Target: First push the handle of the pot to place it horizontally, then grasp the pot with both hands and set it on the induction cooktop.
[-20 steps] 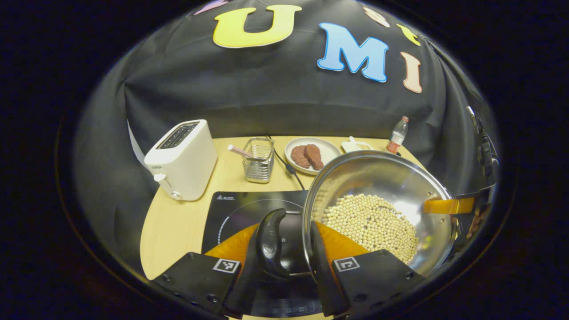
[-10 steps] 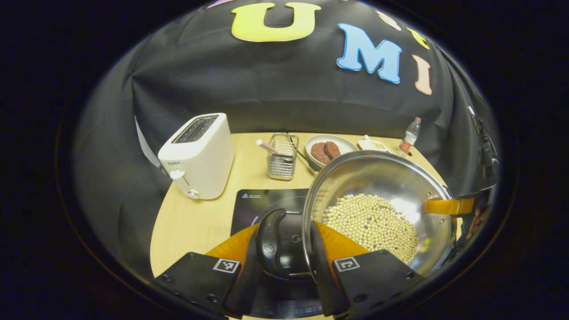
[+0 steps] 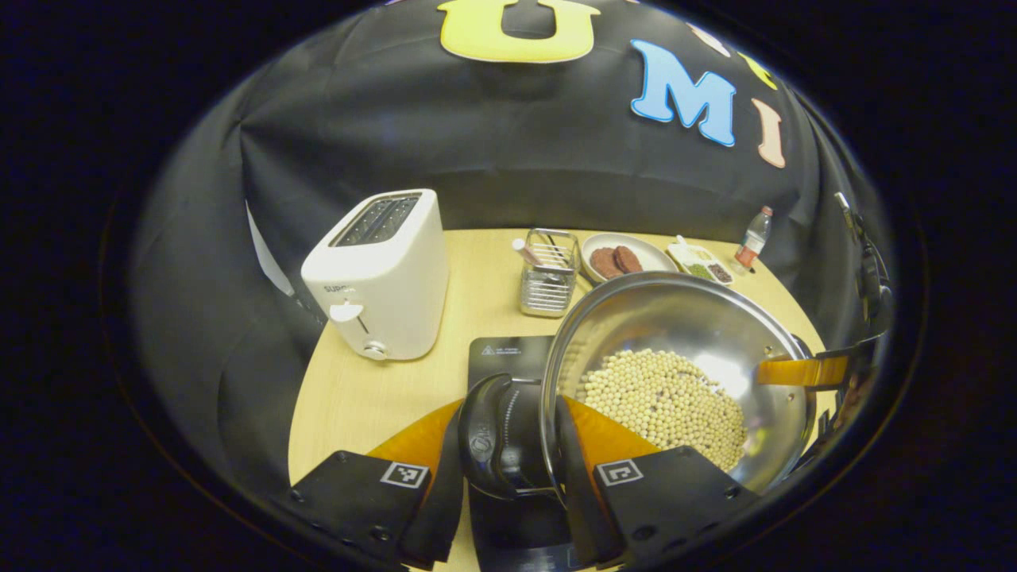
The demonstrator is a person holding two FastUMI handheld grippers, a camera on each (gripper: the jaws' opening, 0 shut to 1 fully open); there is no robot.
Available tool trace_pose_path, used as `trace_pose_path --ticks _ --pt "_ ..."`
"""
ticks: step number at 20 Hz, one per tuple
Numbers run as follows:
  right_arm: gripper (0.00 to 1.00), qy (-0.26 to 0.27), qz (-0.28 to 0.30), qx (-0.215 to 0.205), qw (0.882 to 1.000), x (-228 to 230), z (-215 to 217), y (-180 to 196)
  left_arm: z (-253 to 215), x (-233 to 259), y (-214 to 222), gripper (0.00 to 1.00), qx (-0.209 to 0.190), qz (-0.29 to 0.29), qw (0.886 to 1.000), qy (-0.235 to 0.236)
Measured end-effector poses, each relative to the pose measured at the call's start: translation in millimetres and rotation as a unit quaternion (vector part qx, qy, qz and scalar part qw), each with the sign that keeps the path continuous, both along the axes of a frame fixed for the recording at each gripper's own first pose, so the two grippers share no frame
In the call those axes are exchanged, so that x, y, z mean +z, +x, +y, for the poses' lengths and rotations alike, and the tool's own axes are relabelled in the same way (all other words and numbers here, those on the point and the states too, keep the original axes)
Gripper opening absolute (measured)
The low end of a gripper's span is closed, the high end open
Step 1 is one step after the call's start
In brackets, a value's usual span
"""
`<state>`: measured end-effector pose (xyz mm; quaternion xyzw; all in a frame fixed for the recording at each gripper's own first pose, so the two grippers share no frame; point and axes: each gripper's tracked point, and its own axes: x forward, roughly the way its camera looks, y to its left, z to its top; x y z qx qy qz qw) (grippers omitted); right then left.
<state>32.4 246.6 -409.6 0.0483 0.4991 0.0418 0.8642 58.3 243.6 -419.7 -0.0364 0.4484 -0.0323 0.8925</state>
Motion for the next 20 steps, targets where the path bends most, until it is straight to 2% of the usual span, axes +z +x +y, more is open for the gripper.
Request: trace_pose_path --ticks 2,4,6,9,13,20 --pt "0.54 -0.001 0.001 -0.001 1.000 -2.7 9.1 2.3 10.0 -5.9 5.0 0.59 0.000 0.002 1.000 0.000" --pt "0.54 0.000 0.002 -0.002 1.000 -7.0 17.3 5.0 16.9 -10.9 8.2 0.62 0.001 0.003 1.000 0.000" --pt "0.54 0.001 0.007 -0.002 1.000 -11.0 23.3 6.3 23.9 -14.0 10.8 0.60 0.000 0.006 1.000 0.001" --pt "0.54 0.001 0.012 -0.005 1.000 -15.8 29.7 6.9 32.0 -18.5 12.4 0.65 -0.002 0.010 1.000 0.002" --pt "0.54 -0.001 0.015 -0.008 1.000 -20.5 33.2 7.1 35.8 -26.1 14.9 0.60 -0.005 0.013 1.000 -0.001" --pt "0.54 -0.001 0.015 -0.010 1.000 -26.1 35.5 8.5 37.4 -32.6 14.3 0.60 -0.009 0.014 1.000 0.002"
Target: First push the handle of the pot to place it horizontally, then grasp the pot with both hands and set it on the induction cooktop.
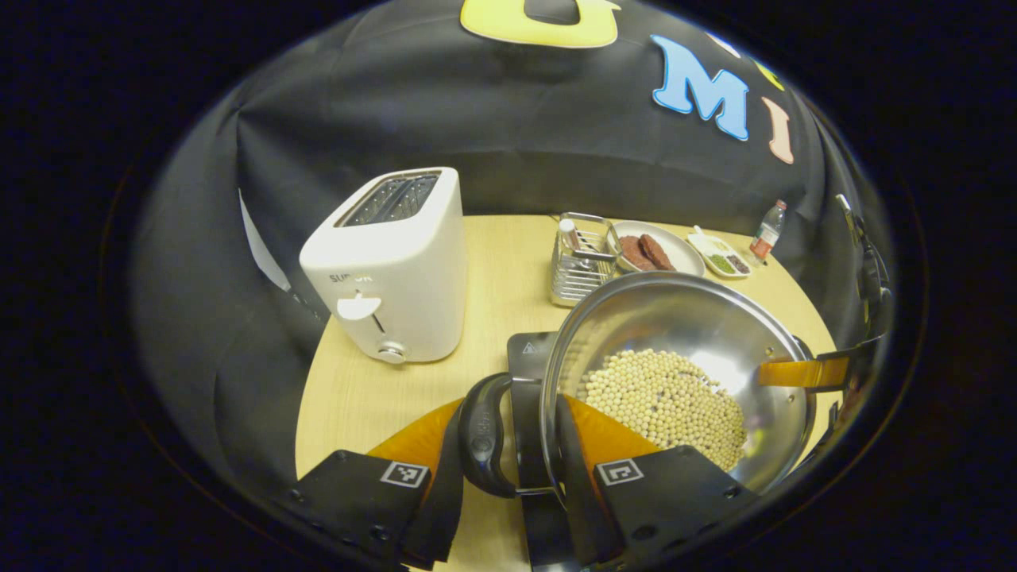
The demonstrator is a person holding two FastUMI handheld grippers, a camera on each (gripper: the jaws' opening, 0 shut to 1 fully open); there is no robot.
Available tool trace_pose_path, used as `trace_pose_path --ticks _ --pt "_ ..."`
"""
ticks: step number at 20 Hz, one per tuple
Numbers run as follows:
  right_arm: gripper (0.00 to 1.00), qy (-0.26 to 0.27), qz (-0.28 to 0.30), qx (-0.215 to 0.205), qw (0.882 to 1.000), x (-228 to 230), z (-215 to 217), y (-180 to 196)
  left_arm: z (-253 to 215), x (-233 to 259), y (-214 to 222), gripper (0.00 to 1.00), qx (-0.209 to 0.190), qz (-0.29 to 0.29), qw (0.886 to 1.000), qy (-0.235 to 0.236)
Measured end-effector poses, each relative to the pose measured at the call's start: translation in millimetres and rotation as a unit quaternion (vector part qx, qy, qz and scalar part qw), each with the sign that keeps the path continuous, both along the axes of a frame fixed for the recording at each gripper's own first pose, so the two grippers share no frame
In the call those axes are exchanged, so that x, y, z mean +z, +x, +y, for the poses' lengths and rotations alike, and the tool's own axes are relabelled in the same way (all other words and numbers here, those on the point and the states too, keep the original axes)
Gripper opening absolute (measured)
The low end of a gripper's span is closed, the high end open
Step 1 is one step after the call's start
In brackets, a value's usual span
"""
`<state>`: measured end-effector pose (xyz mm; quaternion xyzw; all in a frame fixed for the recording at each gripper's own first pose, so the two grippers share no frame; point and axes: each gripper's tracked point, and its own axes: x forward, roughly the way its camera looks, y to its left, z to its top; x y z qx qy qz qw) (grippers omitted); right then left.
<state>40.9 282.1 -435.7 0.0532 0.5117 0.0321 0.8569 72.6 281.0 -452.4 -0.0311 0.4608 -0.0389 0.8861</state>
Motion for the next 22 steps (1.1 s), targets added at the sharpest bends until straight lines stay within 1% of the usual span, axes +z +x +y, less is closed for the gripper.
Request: trace_pose_path --ticks 1,2,3,4,5,6,8,9,10,11,12,13,14,15,16,17,18,20,21,22 --pt "0.54 0.000 0.000 0.000 1.000 0.0 0.4 -0.8 0.8 -0.5 1.3 0.63 0.001 -0.001 1.000 0.000" --pt "0.54 0.001 -0.002 -0.001 1.000 -0.1 1.2 -0.4 1.3 -1.6 1.3 0.63 0.003 0.000 1.000 -0.001" --pt "0.54 0.001 -0.001 -0.003 1.000 -0.2 1.8 -1.4 0.5 -2.6 0.2 0.60 0.004 0.000 1.000 -0.004" --pt "0.54 0.002 -0.004 -0.004 1.000 -0.7 1.4 -1.2 -0.4 -3.3 -0.5 0.63 0.006 0.000 1.000 -0.007" --pt "0.54 0.001 -0.005 -0.003 1.000 -1.5 1.8 -0.9 -0.2 -4.1 -3.1 0.59 0.008 0.002 1.000 -0.010" --pt "0.54 0.004 -0.005 -0.006 1.000 -2.0 1.8 -1.3 0.0 -3.6 -3.6 0.63 0.009 -0.001 1.000 -0.012" --pt "0.54 0.007 -0.008 -0.008 1.000 -1.4 3.7 -1.1 2.1 -3.9 -2.0 0.60 0.008 -0.006 1.000 -0.010" --pt "0.54 0.006 -0.011 -0.008 1.000 -0.9 2.6 -0.8 3.0 -3.9 -1.6 0.64 0.005 -0.007 1.000 -0.008" --pt "0.54 0.008 -0.012 -0.008 1.000 -1.0 2.5 -0.5 3.8 -3.5 -1.4 0.62 0.006 -0.010 1.000 -0.004" --pt "0.54 0.010 -0.014 -0.010 1.000 -1.3 3.5 -0.7 2.7 -4.2 -0.6 0.67 0.007 -0.013 1.000 -0.001" --pt "0.54 0.012 -0.015 -0.011 1.000 -1.7 3.6 0.1 3.8 -3.1 -0.3 0.65 0.009 -0.018 1.000 0.002" --pt "0.54 0.012 -0.017 -0.008 1.000 -1.5 3.9 0.5 4.6 -2.6 0.3 0.70 0.012 -0.021 1.000 0.006" --pt "0.55 0.010 -0.018 -0.005 1.000 -1.9 2.9 0.8 4.5 -1.5 1.4 0.68 0.016 -0.026 1.000 0.007" --pt "0.51 0.007 -0.018 0.000 1.000 -1.7 2.2 0.5 4.9 1.4 1.5 0.70 0.019 -0.030 0.999 0.007" --pt "0.58 0.002 -0.019 0.007 1.000 -1.5 1.8 0.2 5.8 5.3 1.8 0.70 0.024 -0.034 0.999 0.004" --pt "0.62 -0.002 -0.021 0.011 1.000 -1.2 0.5 0.8 6.1 7.7 1.7 0.75 0.030 -0.037 0.999 0.001" --pt "0.63 -0.002 -0.027 0.014 1.000 0.0 -0.5 3.1 7.8 10.2 1.7 0.77 0.035 -0.039 0.999 0.001" --pt "0.72 -0.003 -0.042 0.025 0.999 8.3 -1.9 7.0 12.8 18.2 -1.6 0.80 0.045 -0.044 0.998 0.003" --pt "0.75 -0.005 -0.052 0.031 0.998 12.2 -3.1 10.2 15.5 23.6 -2.8 0.87 0.050 -0.049 0.998 0.008" --pt "0.75 -0.005 -0.064 0.037 0.997 19.7 -5.2 14.2 17.7 29.9 -2.6 0.88 0.054 -0.054 0.997 0.012"
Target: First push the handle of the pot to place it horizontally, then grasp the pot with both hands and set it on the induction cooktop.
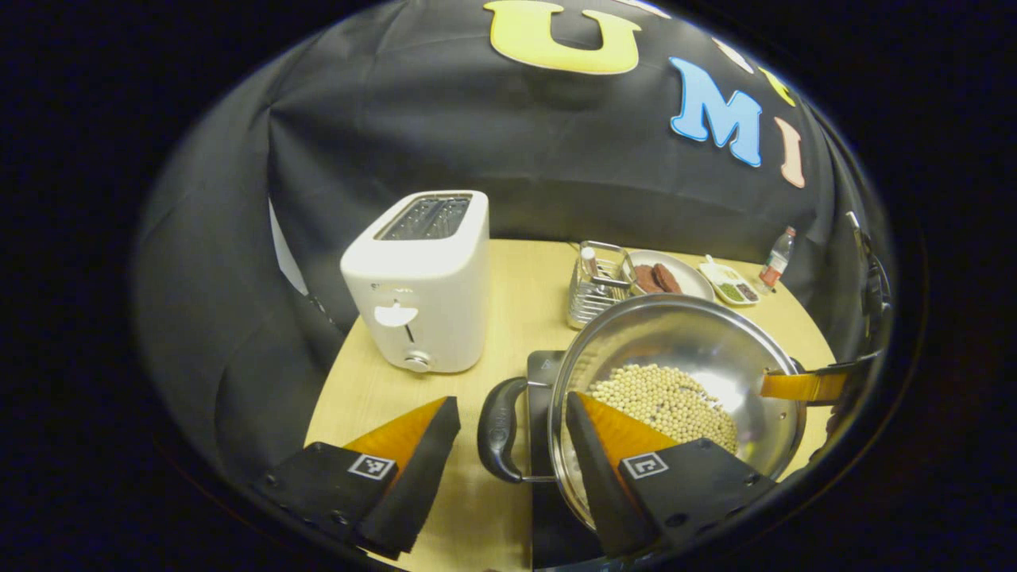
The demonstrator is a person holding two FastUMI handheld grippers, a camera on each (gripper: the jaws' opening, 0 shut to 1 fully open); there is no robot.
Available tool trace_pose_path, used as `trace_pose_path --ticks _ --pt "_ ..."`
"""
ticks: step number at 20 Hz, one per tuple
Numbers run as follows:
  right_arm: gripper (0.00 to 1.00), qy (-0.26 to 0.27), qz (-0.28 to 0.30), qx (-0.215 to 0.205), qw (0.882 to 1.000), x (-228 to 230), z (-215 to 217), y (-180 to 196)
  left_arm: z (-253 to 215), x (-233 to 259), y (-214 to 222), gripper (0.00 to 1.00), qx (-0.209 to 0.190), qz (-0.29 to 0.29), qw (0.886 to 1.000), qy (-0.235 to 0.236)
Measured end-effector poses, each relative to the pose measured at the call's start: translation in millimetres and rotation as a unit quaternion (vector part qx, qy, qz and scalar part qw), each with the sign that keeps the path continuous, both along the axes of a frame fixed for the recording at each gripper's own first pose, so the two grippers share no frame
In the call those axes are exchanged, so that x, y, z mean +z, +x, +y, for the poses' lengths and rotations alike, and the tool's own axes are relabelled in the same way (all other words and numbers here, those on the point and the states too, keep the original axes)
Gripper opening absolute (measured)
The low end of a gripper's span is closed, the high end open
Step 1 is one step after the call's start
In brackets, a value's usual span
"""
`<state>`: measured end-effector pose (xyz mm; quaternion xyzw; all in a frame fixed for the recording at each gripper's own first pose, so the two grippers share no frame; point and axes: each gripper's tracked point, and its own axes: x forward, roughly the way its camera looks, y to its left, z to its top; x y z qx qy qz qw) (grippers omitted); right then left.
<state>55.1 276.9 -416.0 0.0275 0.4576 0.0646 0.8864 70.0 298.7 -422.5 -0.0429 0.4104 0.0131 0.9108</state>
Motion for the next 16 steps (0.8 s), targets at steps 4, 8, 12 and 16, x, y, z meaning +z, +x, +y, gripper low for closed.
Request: trace_pose_path --ticks 4,8,12,16 --pt "0.83 0.008 -0.060 0.013 0.998 42.4 -14.0 12.9 -9.8 45.4 0.4 0.89 0.013 -0.037 0.999 0.012" --pt "0.83 0.012 -0.133 0.028 0.991 103.9 -41.6 21.8 -52.8 121.2 10.2 0.89 0.002 -0.107 0.994 0.025" --pt "0.83 0.017 -0.221 0.037 0.974 179.5 -79.2 26.9 -118.4 200.8 10.1 0.89 -0.003 -0.173 0.984 0.027" --pt "0.83 0.021 -0.299 0.030 0.953 256.2 -125.5 23.1 -190.3 282.3 8.2 0.89 0.000 -0.249 0.968 0.025"
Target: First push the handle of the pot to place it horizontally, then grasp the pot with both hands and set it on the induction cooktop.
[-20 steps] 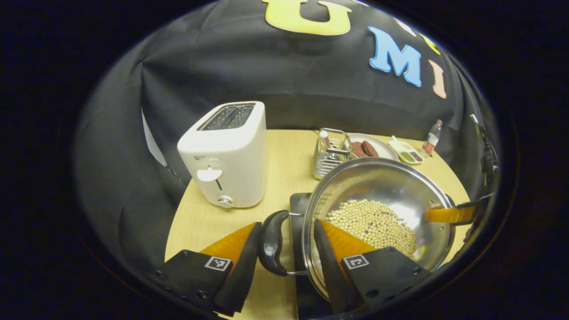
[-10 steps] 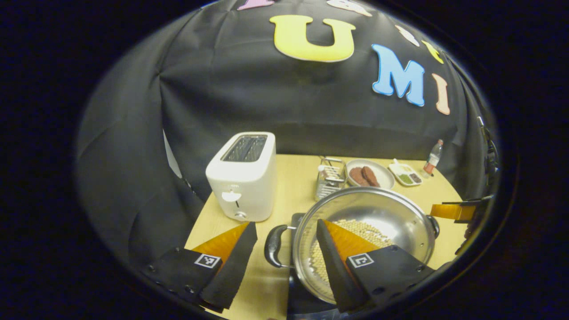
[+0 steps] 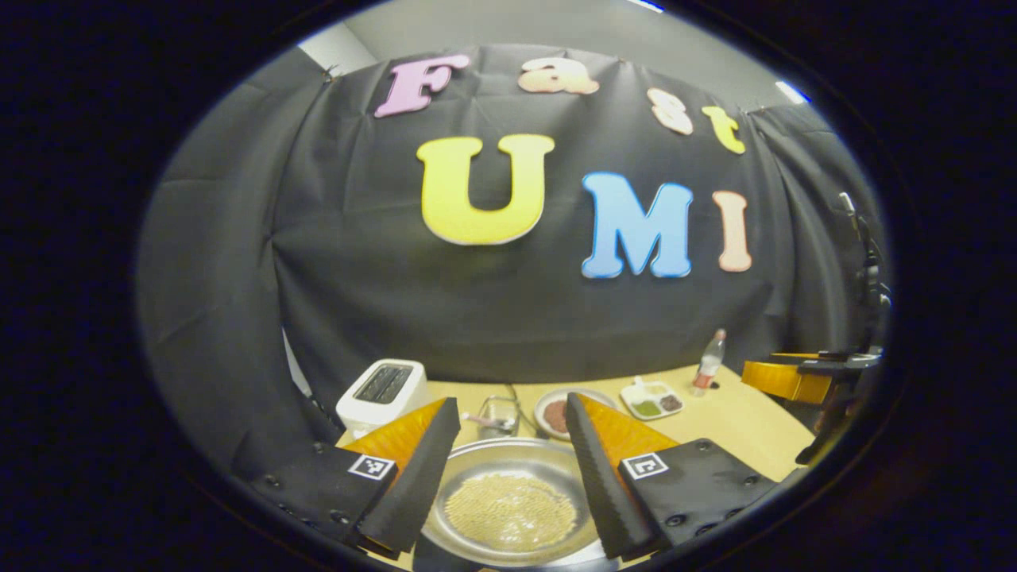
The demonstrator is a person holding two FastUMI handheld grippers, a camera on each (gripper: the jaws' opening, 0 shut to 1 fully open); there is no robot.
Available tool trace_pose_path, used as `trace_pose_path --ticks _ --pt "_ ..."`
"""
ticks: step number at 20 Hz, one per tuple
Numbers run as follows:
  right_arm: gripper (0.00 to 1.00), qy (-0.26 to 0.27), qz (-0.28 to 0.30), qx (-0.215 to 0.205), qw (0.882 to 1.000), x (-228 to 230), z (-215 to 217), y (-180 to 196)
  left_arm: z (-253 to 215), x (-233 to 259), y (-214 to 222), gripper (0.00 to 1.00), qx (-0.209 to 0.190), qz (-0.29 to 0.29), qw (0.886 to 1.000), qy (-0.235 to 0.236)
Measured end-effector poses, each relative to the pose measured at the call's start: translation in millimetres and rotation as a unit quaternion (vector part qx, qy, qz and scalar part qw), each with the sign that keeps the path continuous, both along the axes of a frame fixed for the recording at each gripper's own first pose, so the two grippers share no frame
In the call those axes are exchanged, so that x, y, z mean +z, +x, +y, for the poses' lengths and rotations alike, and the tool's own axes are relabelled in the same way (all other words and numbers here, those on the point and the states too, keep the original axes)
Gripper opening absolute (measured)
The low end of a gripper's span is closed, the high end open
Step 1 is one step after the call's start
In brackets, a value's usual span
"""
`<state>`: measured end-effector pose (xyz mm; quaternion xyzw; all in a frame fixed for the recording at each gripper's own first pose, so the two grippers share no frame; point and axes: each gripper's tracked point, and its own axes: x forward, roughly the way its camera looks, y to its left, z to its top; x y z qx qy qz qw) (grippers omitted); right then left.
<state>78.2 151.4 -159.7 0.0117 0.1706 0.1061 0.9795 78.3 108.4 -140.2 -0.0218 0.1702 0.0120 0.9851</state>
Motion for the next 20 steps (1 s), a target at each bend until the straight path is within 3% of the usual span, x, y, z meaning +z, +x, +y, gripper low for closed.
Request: trace_pose_path --ticks 4,8,10,11,17,18,20 --pt "0.82 0.004 -0.059 -0.001 0.998 75.3 -52.9 -20.1 -69.7 68.7 -14.2 0.88 0.000 -0.064 0.998 -0.012" --pt "0.82 -0.010 -0.103 -0.001 0.995 118.3 -99.7 -29.6 -131.6 108.1 -28.4 0.89 -0.008 -0.100 0.995 0.003" --pt "0.90 -0.018 -0.107 0.003 0.994 122.6 -116.7 -35.5 -160.0 122.4 -36.8 0.95 -0.013 -0.109 0.994 -0.005" --pt "0.98 -0.013 -0.105 0.004 0.994 120.7 -120.7 -36.5 -166.9 127.3 -42.0 0.98 -0.009 -0.111 0.994 -0.004" --pt "0.97 0.027 -0.095 -0.006 0.995 122.7 -152.9 -38.2 -183.8 132.3 -68.4 1.00 0.017 -0.112 0.994 0.003" --pt "0.90 0.026 -0.094 -0.007 0.995 124.2 -154.5 -39.2 -183.4 132.2 -70.9 1.00 0.018 -0.111 0.994 0.000" --pt "0.90 0.019 -0.094 -0.011 0.995 128.5 -158.3 -41.9 -182.2 131.4 -74.2 1.00 0.016 -0.107 0.994 -0.008"
